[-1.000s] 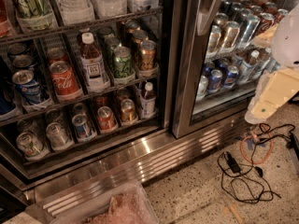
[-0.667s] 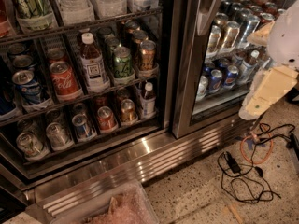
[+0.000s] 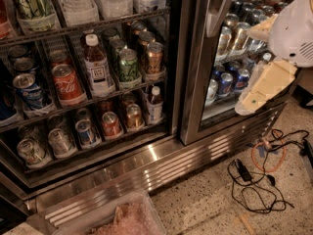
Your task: Pick water bottle from top shelf of fridge
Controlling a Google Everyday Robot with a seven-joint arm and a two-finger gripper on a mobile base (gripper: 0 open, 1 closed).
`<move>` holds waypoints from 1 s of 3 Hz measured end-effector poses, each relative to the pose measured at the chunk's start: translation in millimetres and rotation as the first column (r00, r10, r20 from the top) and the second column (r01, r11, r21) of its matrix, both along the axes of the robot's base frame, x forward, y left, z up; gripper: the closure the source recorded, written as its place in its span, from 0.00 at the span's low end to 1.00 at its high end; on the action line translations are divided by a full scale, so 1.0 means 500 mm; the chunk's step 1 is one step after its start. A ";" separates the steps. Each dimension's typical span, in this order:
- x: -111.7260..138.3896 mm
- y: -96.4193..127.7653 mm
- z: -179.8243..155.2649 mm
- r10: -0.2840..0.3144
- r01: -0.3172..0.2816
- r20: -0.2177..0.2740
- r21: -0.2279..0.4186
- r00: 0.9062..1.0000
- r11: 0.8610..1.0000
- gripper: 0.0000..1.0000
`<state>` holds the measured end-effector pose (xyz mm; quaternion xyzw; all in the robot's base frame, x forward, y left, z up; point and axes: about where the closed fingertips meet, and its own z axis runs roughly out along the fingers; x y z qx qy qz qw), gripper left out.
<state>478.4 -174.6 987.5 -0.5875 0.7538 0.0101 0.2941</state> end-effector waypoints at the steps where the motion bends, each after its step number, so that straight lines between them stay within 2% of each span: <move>1: 0.000 0.000 0.000 0.000 0.000 0.000 0.000 1.000 1.000 0.00; 2: 0.001 0.012 0.009 0.011 -0.011 0.014 0.046 1.000 0.999 0.00; 3: 0.012 0.038 0.022 0.044 -0.048 0.034 0.115 0.998 0.992 0.00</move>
Offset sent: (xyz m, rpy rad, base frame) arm 0.0034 0.0125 0.0077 0.1148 -0.0261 0.0234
